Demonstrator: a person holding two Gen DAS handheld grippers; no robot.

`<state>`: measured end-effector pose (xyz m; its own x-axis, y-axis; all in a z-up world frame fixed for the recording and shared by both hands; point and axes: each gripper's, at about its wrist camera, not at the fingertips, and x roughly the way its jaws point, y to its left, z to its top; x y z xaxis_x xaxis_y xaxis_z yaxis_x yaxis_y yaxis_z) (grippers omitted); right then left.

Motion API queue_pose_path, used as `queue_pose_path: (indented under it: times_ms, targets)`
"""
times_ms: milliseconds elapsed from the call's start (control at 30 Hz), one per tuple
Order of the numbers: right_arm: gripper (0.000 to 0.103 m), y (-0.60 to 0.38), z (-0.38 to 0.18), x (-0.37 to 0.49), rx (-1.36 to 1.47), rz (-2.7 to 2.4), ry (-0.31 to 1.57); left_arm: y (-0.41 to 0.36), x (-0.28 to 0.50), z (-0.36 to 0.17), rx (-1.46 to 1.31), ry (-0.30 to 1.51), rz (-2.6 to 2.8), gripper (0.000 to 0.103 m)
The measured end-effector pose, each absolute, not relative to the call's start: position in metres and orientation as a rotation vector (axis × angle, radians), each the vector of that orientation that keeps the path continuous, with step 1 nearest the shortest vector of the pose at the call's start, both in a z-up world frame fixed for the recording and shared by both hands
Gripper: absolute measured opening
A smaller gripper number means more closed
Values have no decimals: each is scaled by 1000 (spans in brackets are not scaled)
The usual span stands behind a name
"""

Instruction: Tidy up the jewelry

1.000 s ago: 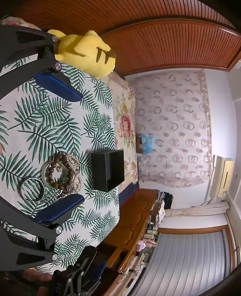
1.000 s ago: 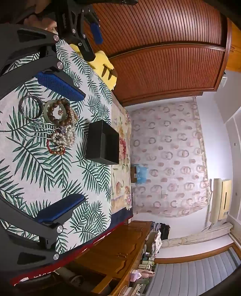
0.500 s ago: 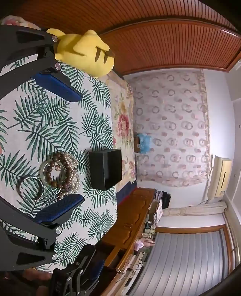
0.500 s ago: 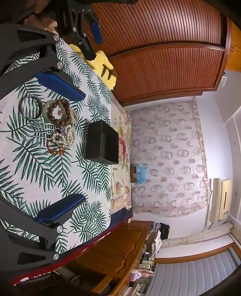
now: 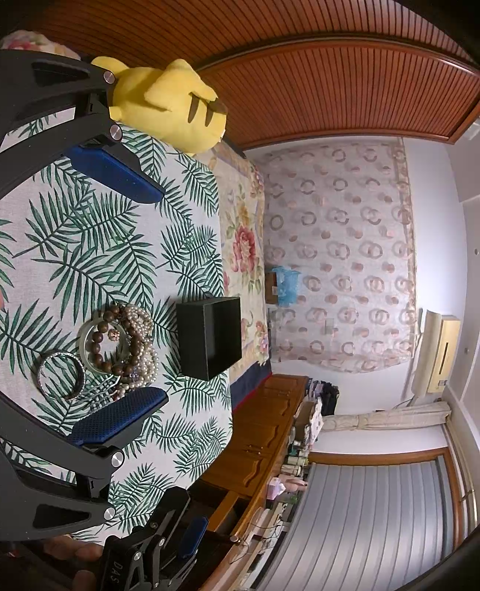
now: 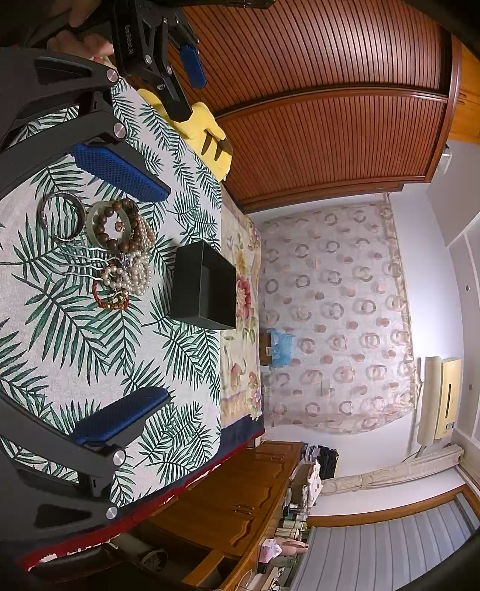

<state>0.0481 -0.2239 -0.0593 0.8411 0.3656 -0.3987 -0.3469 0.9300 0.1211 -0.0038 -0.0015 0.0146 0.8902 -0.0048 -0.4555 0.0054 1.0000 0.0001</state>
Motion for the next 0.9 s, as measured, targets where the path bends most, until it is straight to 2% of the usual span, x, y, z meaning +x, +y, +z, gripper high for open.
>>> queue_pose_path:
  times_ms: [900]
  targets:
    - [101,-223,-63,50,46,378,431,-4,-5,13,3,467,-10,97]
